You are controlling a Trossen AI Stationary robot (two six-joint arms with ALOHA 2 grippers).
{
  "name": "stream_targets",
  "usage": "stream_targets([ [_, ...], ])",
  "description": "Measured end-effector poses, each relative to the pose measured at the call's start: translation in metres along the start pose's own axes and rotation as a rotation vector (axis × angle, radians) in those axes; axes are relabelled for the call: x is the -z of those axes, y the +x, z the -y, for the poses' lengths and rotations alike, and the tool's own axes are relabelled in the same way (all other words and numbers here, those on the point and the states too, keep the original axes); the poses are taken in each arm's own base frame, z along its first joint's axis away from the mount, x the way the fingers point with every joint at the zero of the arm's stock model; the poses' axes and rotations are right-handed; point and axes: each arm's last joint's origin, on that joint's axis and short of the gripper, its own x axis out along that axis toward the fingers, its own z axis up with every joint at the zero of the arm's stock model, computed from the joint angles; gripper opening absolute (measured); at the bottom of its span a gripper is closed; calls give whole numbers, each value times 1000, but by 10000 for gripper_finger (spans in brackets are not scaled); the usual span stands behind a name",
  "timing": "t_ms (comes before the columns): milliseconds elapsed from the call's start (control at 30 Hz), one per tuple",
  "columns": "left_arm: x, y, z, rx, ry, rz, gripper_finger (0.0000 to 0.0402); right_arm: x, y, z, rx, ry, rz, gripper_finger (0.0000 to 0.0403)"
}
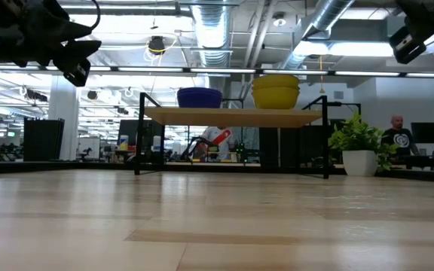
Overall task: Pick & Place Mini bowls
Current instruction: Return to Home Position
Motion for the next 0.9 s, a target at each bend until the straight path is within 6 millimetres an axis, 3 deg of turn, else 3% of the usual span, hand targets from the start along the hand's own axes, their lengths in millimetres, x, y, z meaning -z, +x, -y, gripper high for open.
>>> stream_targets([
  [133, 0, 0, 0, -1, 15, -5, 126, -2, -9, 1, -15, -31, 48, 178],
  [433, 4, 0, -1, -8, 106, -20, 126, 7, -7, 3, 3, -53, -13, 176],
  [667, 24, 1, -6, -28, 23, -73, 126, 7, -7, 4, 9, -106, -18, 177],
  [900, 23, 1, -8, -83, 78, -58, 126, 8, -7, 4, 8, -105, -19, 178],
])
